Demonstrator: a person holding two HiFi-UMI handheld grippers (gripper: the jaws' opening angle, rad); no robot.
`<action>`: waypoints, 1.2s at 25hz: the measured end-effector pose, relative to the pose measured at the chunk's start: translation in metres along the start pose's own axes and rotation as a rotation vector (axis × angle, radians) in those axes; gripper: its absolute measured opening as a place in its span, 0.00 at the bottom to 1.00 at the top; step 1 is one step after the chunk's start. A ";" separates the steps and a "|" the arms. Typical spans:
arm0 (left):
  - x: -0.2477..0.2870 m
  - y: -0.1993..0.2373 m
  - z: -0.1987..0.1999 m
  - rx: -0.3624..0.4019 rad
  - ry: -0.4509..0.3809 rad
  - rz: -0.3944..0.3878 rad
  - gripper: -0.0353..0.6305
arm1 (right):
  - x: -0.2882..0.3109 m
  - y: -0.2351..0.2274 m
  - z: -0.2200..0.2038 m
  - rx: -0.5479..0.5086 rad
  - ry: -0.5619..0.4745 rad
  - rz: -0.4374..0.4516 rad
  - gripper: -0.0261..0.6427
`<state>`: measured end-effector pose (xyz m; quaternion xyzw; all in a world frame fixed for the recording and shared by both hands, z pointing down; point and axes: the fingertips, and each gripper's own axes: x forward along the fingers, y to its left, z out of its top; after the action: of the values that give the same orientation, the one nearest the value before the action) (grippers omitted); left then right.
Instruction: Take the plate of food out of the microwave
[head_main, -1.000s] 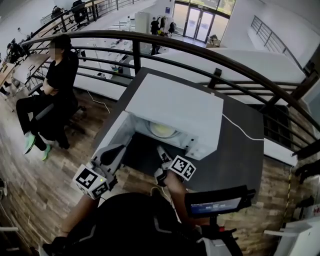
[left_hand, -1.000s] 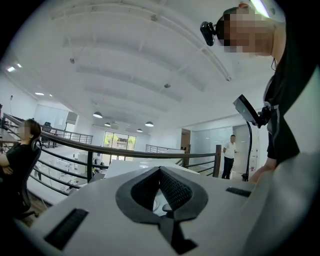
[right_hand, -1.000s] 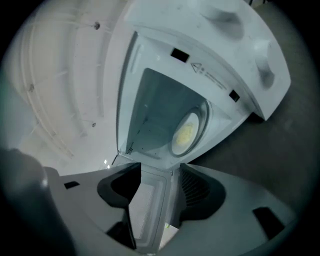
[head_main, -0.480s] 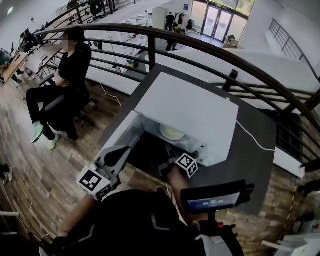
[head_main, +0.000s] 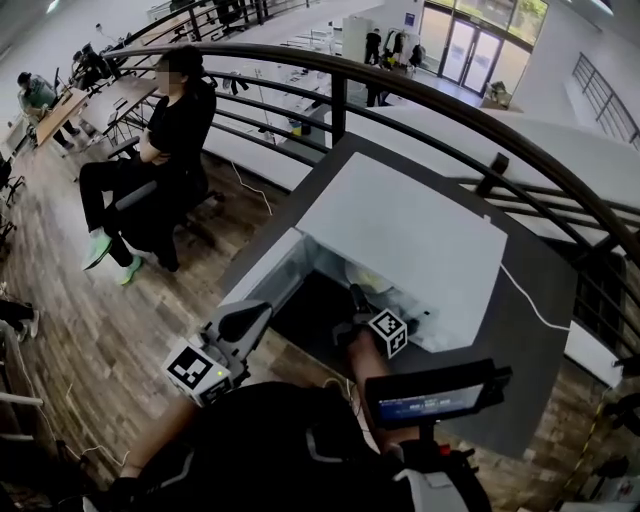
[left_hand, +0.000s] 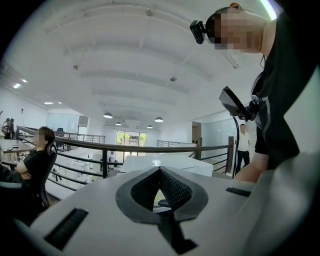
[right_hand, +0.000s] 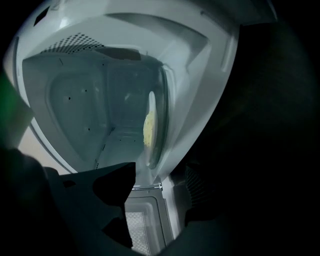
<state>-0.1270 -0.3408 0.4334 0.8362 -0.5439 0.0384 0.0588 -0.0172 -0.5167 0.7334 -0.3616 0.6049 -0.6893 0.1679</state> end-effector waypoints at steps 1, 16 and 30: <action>-0.001 0.001 0.001 -0.003 -0.007 0.008 0.06 | 0.003 0.000 0.000 0.009 0.000 -0.001 0.48; -0.024 0.008 0.000 -0.021 0.006 0.052 0.06 | 0.032 -0.004 0.012 0.185 -0.088 -0.029 0.48; -0.035 0.011 -0.005 -0.012 0.038 0.057 0.06 | 0.029 -0.007 0.012 0.229 -0.126 -0.053 0.44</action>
<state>-0.1508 -0.3130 0.4343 0.8190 -0.5667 0.0526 0.0731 -0.0269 -0.5431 0.7489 -0.3984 0.5008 -0.7340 0.2275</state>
